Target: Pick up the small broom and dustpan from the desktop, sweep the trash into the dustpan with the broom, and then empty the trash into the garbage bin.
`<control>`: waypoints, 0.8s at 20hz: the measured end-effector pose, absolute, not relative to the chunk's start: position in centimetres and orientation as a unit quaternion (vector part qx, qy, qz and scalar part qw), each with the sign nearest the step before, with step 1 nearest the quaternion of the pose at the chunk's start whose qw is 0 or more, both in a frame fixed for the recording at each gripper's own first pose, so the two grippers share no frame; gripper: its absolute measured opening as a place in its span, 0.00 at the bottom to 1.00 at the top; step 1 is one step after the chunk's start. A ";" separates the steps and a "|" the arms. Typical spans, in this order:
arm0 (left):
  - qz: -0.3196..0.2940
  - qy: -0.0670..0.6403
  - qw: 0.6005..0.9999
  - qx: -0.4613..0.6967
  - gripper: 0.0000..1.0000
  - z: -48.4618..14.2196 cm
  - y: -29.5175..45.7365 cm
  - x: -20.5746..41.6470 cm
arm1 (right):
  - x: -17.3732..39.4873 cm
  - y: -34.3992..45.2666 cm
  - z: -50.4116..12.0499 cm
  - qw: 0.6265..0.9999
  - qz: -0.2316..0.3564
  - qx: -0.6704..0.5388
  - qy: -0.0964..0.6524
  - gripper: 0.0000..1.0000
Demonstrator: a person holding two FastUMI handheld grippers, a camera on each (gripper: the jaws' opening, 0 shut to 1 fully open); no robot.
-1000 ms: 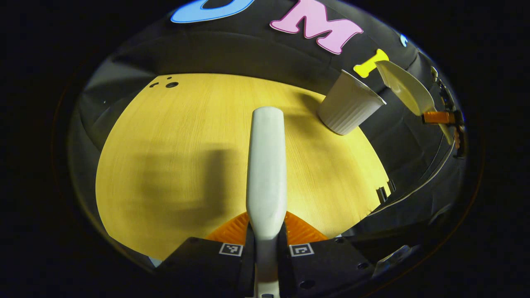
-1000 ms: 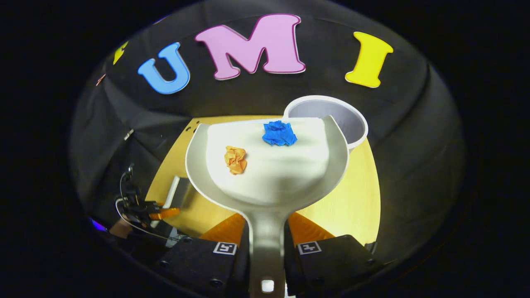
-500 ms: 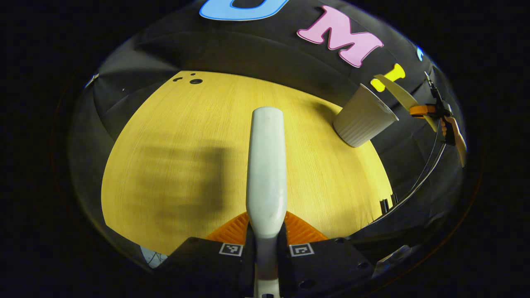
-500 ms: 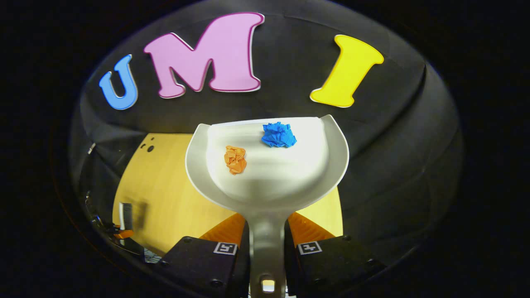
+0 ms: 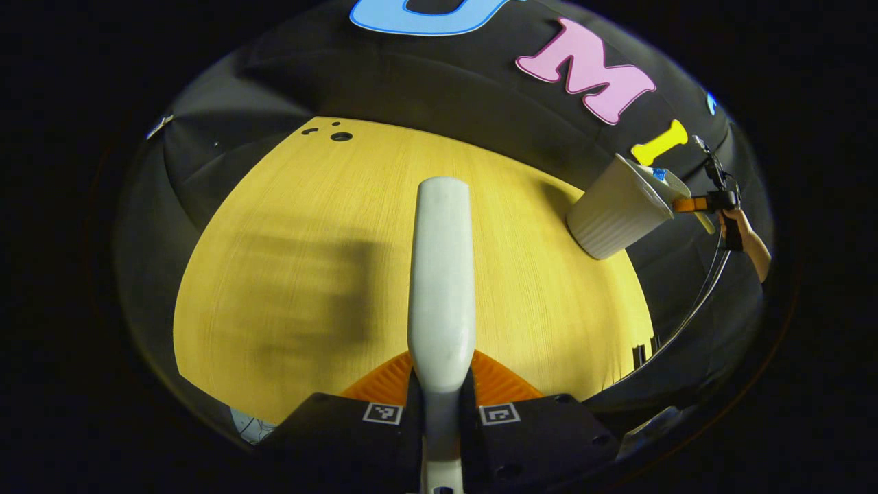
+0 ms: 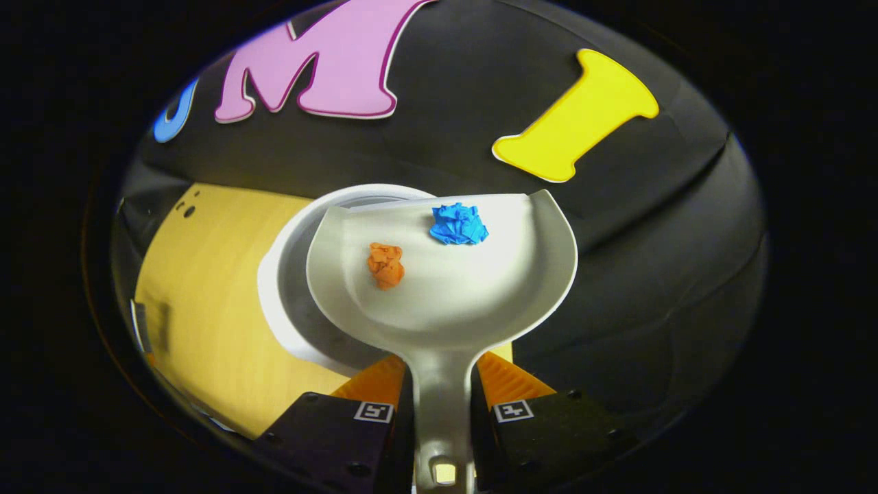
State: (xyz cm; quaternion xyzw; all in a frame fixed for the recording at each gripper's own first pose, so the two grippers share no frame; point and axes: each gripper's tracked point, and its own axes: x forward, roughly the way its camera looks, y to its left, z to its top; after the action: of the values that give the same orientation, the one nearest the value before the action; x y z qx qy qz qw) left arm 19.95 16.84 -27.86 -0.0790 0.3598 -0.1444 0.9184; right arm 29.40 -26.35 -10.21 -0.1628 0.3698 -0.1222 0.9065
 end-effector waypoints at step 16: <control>-0.126 0.352 0.920 -0.120 0.25 -25.5 15.6 22.2 | 30.1 -27.2 -5.6 0.744 -0.170 -0.579 0.288 0.38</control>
State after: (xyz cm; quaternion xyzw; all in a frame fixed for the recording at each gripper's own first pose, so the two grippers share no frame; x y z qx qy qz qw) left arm 22.16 15.56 -25.55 -0.1204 0.3519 -0.1261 0.9197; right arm 30.08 -27.16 -5.62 -0.5788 0.2880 -0.1697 0.7438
